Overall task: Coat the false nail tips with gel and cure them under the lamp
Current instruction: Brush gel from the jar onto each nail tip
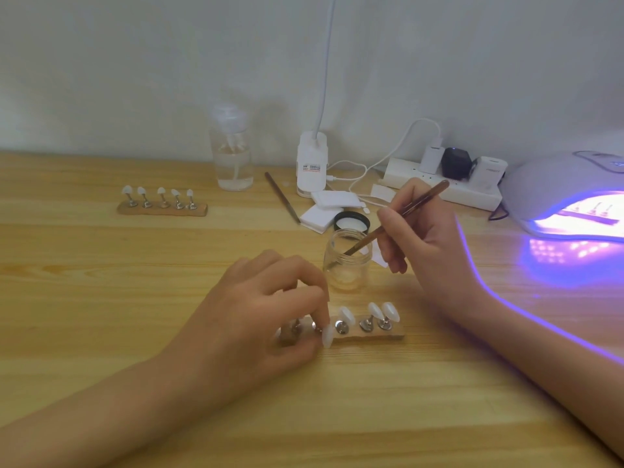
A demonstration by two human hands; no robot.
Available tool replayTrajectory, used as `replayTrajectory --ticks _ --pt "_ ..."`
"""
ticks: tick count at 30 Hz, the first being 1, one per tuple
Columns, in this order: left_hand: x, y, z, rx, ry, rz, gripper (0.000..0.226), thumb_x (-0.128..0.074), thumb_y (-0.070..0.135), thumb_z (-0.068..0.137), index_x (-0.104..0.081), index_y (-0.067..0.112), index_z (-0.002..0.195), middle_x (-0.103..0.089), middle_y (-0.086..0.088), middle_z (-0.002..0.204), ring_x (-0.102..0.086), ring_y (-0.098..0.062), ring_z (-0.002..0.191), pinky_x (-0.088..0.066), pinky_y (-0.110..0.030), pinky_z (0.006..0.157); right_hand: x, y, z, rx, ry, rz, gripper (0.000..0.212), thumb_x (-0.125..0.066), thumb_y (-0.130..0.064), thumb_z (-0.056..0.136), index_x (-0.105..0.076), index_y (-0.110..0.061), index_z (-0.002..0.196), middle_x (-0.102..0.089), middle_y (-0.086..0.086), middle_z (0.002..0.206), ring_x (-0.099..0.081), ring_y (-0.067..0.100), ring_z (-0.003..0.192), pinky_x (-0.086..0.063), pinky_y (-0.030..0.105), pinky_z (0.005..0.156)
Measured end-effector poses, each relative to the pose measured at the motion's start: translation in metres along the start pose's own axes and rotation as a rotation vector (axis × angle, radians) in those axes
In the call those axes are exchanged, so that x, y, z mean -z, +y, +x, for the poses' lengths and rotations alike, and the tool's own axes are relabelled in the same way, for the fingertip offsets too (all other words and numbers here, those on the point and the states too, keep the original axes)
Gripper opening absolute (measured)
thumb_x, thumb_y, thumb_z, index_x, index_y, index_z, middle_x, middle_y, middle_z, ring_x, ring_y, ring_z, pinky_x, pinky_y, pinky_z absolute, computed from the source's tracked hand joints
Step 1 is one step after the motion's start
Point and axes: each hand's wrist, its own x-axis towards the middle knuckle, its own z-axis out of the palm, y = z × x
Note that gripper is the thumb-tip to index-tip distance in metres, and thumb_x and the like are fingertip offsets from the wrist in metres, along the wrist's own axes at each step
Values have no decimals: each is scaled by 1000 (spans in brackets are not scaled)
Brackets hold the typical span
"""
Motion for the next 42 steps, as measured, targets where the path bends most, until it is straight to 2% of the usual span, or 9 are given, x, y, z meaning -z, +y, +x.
replayTrajectory --ticks 3,5,8,11,15,24,28,32,42 --pt "8 4 1 22 61 -167 2 -65 26 82 -65 28 82 -63 17 101 -59 -9 88 -45 -24 78 2 0 0 -24 37 71 19 -53 -17 99 -44 -17 82 -54 0 50 -46 20 40 -38 25 42" --pt "14 3 7 130 87 -368 3 -65 28 83 -63 29 83 -70 15 99 -63 -9 78 -42 -13 64 5 0 0 -56 98 136 21 -52 -16 100 -44 -18 81 -54 1 51 -45 18 40 -38 24 41" --pt "13 -9 18 341 78 -642 10 -73 28 82 -63 26 81 -76 7 93 -62 -9 62 -47 -28 53 10 1 0 -126 198 232 22 -52 -19 99 -46 -21 78 -52 2 52 -44 16 41 -36 22 40" --pt "6 -23 29 477 79 -729 14 -82 28 79 -68 27 82 -75 5 89 -56 -11 62 -48 -19 56 14 5 -1 -212 256 322 23 -52 -20 101 -46 -20 78 -52 1 53 -45 14 42 -36 20 41" --pt "-1 -35 46 562 113 -773 6 -76 27 78 -71 28 77 -67 18 75 -46 -2 54 -40 -10 51 14 7 -1 -295 289 440 22 -50 -18 103 -46 -19 81 -53 -1 53 -46 11 44 -37 19 41" --pt "-18 -42 49 616 191 -764 13 -78 16 81 -72 25 75 -66 19 73 -46 -4 50 -40 -11 49 12 6 -3 -355 328 538 19 -56 -19 99 -53 -19 80 -55 -3 54 -50 7 45 -40 15 42" --pt "-19 -44 46 575 162 -772 9 -79 16 80 -73 23 81 -72 10 91 -45 -6 52 -40 -12 50 11 7 -4 -354 324 534 18 -56 -20 99 -52 -21 81 -56 -2 55 -51 8 46 -40 16 42" --pt "-21 -45 46 545 139 -731 12 -80 17 79 -73 27 78 -72 12 91 -43 -8 51 -39 -14 49 10 8 -4 -329 294 506 23 -52 -20 101 -52 -23 78 -56 -1 55 -50 11 45 -40 18 42" --pt "-24 -45 46 545 113 -728 15 -79 13 80 -68 22 74 -64 23 68 -40 -4 48 -34 -11 45 6 6 -6 -244 242 404 21 -50 -19 102 -44 -20 82 -56 1 55 -51 15 44 -42 21 43"
